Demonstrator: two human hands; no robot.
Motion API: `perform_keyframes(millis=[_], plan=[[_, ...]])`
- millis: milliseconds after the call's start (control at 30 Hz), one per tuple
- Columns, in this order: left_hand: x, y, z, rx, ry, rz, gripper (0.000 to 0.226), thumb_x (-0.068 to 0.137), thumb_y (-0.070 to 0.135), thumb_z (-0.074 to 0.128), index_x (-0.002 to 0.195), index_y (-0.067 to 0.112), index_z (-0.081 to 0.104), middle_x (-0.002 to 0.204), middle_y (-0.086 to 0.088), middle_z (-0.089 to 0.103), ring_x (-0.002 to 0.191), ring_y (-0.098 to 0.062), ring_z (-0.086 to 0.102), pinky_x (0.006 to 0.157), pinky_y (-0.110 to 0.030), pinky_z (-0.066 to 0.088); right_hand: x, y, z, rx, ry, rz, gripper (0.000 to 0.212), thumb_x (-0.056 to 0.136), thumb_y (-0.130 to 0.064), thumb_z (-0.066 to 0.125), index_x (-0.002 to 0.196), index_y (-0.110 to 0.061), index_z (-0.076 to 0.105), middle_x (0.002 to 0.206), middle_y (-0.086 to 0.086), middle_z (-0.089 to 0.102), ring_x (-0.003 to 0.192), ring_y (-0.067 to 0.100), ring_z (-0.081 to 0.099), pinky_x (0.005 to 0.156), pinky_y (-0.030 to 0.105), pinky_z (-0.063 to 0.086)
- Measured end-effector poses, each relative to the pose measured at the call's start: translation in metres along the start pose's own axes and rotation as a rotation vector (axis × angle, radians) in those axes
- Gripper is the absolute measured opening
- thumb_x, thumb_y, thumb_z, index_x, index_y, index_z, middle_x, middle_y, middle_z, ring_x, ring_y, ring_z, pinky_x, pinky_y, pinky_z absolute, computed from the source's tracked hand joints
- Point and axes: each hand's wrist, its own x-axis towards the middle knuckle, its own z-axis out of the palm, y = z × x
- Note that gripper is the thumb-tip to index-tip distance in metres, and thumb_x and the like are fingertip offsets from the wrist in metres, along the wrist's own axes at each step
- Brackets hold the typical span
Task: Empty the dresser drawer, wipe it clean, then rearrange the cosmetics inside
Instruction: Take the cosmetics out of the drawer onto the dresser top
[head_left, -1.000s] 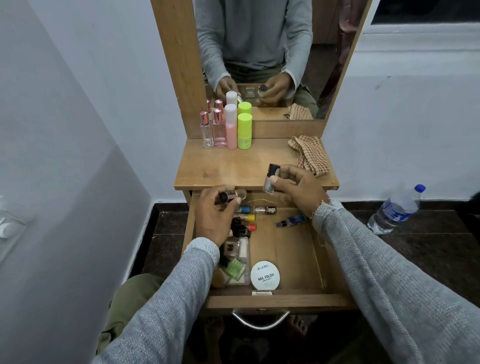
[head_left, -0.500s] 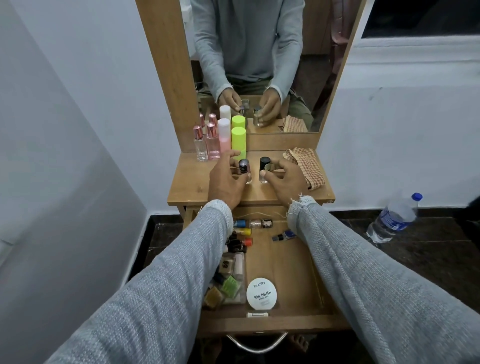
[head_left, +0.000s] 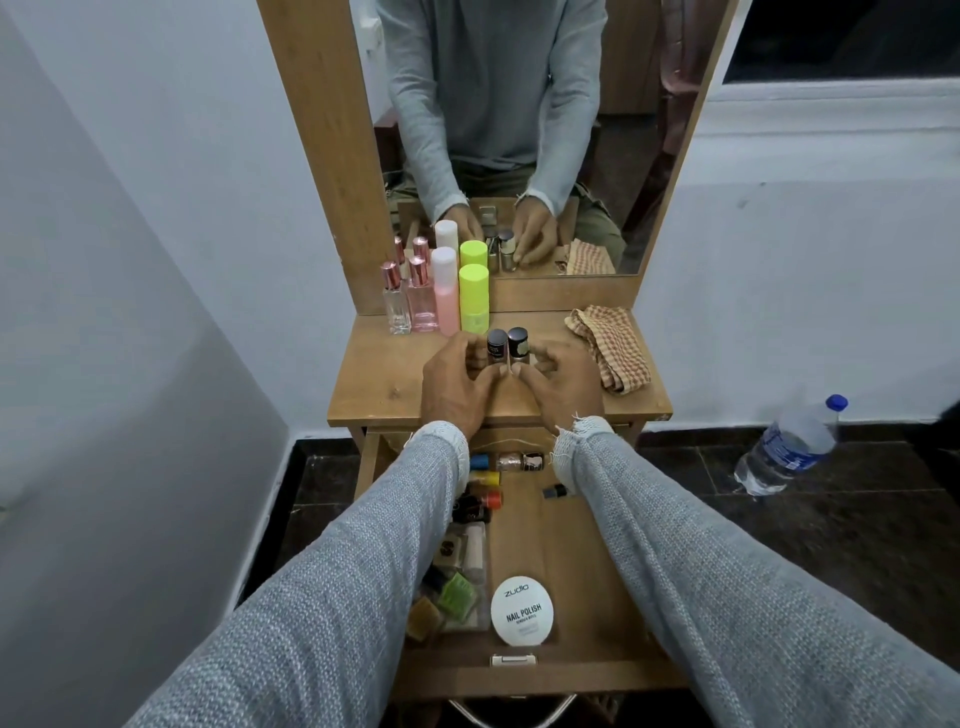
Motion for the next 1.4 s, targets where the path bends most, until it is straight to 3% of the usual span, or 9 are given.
perform_keyframes(millis=[100,167,333,500,733,867,1200,1400], plan=[[0.009,0.002,0.002,0.052,-0.006,-0.037,0.024,0.077,0.016,0.08,0.092,0.016,0.062,0.084,0.002,0.065,0.079,-0.015,0.062,0.078,-0.03,0.055,0.002,0.002,0.008,-0.084,0.028,0.017,0.014,0.078,-0.026,0.073,0.084,-0.014,0.073,0.073,0.003,0.064,0.068,0.018,0.058,0.067,0.039,0.054],[0.016,0.004,0.002,0.078,-0.011,-0.063,0.023,0.076,0.019,0.081,0.088,0.019,0.061,0.083,0.003,0.065,0.077,-0.015,0.062,0.078,-0.032,0.055,0.007,-0.001,0.009,-0.089,0.029,0.031,0.015,0.077,-0.023,0.074,0.083,-0.009,0.073,0.074,0.006,0.067,0.071,0.022,0.061,0.07,0.042,0.053],[0.031,0.003,0.007,0.099,0.009,-0.135,0.023,0.072,0.025,0.084,0.079,0.018,0.063,0.078,0.002,0.067,0.074,-0.018,0.064,0.076,-0.038,0.056,0.02,-0.013,0.003,-0.064,0.021,-0.013,0.019,0.079,-0.009,0.072,0.098,-0.008,0.075,0.084,0.001,0.071,0.07,0.012,0.059,0.069,0.021,0.051],[0.045,0.003,0.009,0.109,0.002,-0.206,0.026,0.071,0.031,0.084,0.079,0.019,0.063,0.083,0.001,0.068,0.079,-0.02,0.064,0.08,-0.038,0.054,0.037,-0.01,0.012,-0.098,0.021,0.035,0.018,0.081,-0.011,0.07,0.098,-0.011,0.076,0.087,0.009,0.075,0.078,0.023,0.068,0.078,0.037,0.055],[0.05,0.005,0.011,0.134,-0.001,-0.278,0.018,0.08,0.03,0.077,0.081,0.017,0.064,0.085,0.0,0.068,0.082,-0.021,0.062,0.076,-0.03,0.046,0.053,-0.013,0.021,-0.073,0.046,0.078,0.017,0.081,-0.01,0.07,0.097,-0.005,0.072,0.091,0.008,0.072,0.078,0.014,0.06,0.076,0.028,0.051],[0.051,0.006,0.012,0.143,-0.012,-0.296,0.017,0.081,0.031,0.076,0.081,0.018,0.066,0.085,0.0,0.069,0.083,-0.021,0.063,0.077,-0.03,0.047,0.058,-0.01,0.027,-0.085,0.054,0.072,0.015,0.081,-0.009,0.068,0.095,-0.006,0.073,0.089,0.007,0.073,0.081,0.018,0.066,0.081,0.036,0.055],[0.052,0.011,0.015,0.161,-0.013,-0.325,0.016,0.081,0.034,0.075,0.081,0.019,0.069,0.089,-0.002,0.071,0.086,-0.023,0.063,0.073,-0.03,0.045,0.058,-0.007,0.024,-0.095,0.03,0.029,0.016,0.082,-0.005,0.064,0.094,-0.002,0.073,0.09,0.011,0.074,0.082,0.022,0.068,0.08,0.035,0.055],[0.048,0.012,0.011,0.145,-0.017,-0.307,0.017,0.081,0.033,0.076,0.074,0.023,0.065,0.088,0.0,0.071,0.085,-0.02,0.063,0.076,-0.03,0.046,0.058,-0.006,0.019,-0.098,-0.014,0.067,0.026,0.083,-0.007,0.065,0.108,-0.001,0.069,0.103,0.012,0.072,0.095,0.024,0.066,0.089,0.037,0.052]])
